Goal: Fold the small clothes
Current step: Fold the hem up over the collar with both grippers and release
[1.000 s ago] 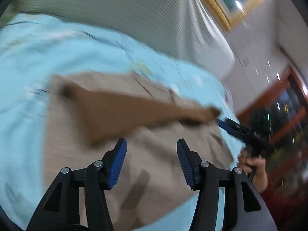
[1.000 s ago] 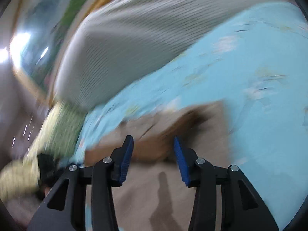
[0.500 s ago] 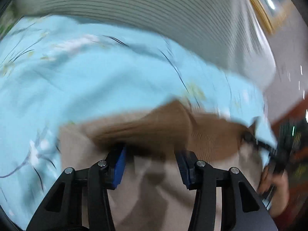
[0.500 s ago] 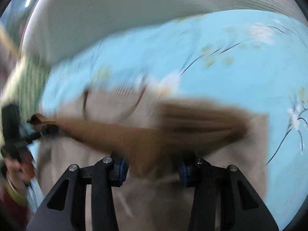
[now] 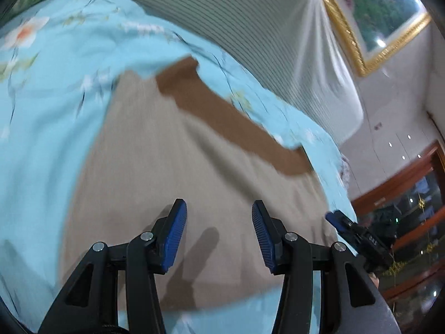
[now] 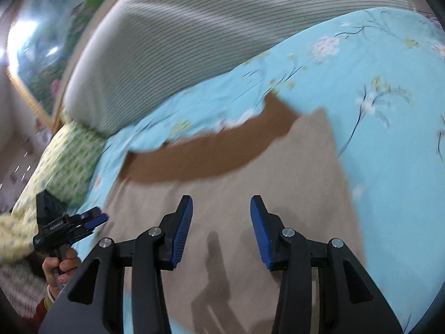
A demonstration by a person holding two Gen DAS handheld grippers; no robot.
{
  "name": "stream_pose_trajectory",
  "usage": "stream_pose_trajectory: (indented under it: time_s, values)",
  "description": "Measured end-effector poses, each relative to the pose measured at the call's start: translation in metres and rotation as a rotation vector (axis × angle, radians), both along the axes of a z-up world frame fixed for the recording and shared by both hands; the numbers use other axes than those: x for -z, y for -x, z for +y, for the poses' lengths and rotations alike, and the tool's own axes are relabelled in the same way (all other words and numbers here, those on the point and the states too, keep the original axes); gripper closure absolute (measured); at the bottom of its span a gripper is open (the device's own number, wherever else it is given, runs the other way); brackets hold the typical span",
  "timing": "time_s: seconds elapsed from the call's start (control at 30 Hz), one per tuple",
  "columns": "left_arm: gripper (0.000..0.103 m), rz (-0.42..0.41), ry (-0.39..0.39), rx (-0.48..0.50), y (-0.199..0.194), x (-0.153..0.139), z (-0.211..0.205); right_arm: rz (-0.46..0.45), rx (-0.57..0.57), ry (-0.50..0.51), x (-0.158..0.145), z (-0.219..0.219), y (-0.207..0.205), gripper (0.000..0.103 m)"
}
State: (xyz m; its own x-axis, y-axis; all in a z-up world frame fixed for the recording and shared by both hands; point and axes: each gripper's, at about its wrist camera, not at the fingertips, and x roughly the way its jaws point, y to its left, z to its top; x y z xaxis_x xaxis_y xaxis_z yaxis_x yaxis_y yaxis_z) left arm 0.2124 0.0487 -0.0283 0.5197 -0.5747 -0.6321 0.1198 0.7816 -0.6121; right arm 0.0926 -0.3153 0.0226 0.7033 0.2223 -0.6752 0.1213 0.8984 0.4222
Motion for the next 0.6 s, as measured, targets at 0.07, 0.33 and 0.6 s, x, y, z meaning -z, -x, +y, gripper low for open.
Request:
stream_pose_trajectory:
  time_s: [0.07,0.33,0.6]
  values:
    - [0.051,0.012,-0.003,0.031,0.018,0.006,-0.007,-0.001,-0.034,-0.009,0.002,0.011,0.016,0.058]
    - [0.081,0.128,-0.023,-0.076,0.046,0.036,0.039,0.12,0.109,-0.031,0.035,-0.033,0.064,0.079]
    - [0.055,0.127,0.025,-0.157,0.073,0.026,0.058,0.095,0.129,0.041,0.015,-0.02,0.08,0.067]
